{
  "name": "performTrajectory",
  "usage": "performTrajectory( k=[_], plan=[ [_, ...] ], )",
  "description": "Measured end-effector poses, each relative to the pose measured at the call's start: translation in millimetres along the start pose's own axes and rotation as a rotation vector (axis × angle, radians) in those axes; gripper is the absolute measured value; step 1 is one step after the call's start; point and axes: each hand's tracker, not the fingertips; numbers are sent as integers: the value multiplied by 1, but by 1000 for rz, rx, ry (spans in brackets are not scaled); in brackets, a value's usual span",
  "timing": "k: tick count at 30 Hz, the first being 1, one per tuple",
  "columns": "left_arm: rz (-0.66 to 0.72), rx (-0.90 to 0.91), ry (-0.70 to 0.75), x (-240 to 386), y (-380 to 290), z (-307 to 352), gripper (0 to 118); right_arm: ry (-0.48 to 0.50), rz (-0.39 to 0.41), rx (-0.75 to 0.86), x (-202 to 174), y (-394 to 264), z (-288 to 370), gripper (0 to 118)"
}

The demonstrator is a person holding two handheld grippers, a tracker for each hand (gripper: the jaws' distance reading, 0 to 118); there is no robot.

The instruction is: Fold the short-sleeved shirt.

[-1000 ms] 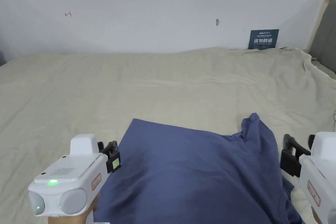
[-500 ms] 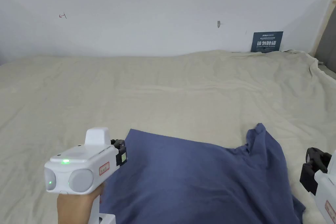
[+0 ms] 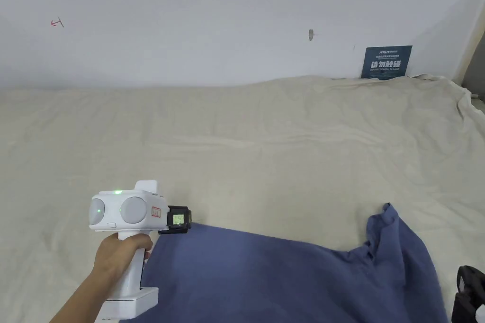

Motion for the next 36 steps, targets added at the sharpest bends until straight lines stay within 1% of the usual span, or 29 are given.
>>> performTrajectory(
  k=[3, 4, 7, 10, 11, 12, 13, 14, 15, 16, 17, 18, 20, 21, 23, 26, 27, 28, 29, 30, 31, 32, 34, 36],
  plan=[
    [-15, -51, 43, 2, 7, -31, 92, -14, 0, -16, 1, -3, -9, 0],
    [-26, -74, 60, 2, 7, -40, 90, -22, -2, -19, 2, -5, -11, 0],
    [-85, -125, 73, 7, 3, -62, 74, -28, -9, -36, 5, -8, -13, 0],
    [-83, -107, 70, 8, 0, -66, 73, -47, -2, -53, 11, -12, -15, 0],
    [-73, -108, 66, 8, 1, -64, 67, -55, -3, -58, 13, -14, -15, 0],
    [-70, -106, 64, 7, 0, -60, 54, -57, -7, -63, 14, -15, -16, 0],
    [-96, -71, 37, 10, -3, -55, 34, -60, -12, -70, 16, -16, -17, 0],
    [-114, -52, 3, 13, -6, -52, 12, -61, -15, -82, 20, -18, -19, 0],
    [-120, -61, -4, 18, -9, -52, 5, -62, -17, -89, 22, -18, -20, 0],
    [-131, -63, 9, 24, -13, -49, 4, -64, -18, -93, 23, -16, -22, 0],
    [-171, -55, 49, 28, -16, -48, 2, -65, -18, -95, 25, -14, -23, 0],
    [-187, -47, 49, 30, -17, -46, 1, -67, -18, -98, 28, -13, -26, 0],
    [-173, -32, 45, 30, -16, -37, 1, -72, -12, -118, 34, -8, -37, 0],
    [-146, 6, 16, 28, -15, -28, 1, -73, -1, -132, 36, -6, -43, 0],
    [-111, 18, -48, 25, -14, -8, 0, -66, 7, -171, 44, -1, -61, 1],
    [-118, 52, -69, 20, -17, 28, 0, -18, -44, -246, 55, 3, -91, 2],
    [-120, 60, -74, 18, -18, 38, 0, -2, -68, -269, 57, 4, -101, 7],
    [-120, 67, -79, 18, -20, 51, 0, 5, -61, -298, 59, 5, -114, 18],
    [-120, 72, -82, 18, -21, 59, 0, 26, -87, -332, 62, 5, -125, 39],
    [-121, 75, -85, 17, -23, 66, 0, 28, -97, -361, 62, 3, -136, 58],
    [-126, 78, -85, 16, -24, 71, 0, 35, -132, -386, 64, 2, -147, 75],
    [-133, 80, -80, 16, -25, 76, 0, 49, -175, -402, 66, -1, -155, 86],
    [-133, 80, -70, 14, -27, 83, 0, 66, -167, -412, 65, -7, -167, 87],
    [-126, 78, -68, 10, -27, 83, 0, 43, -179, -459, 62, -12, -177, 87]
  ],
)
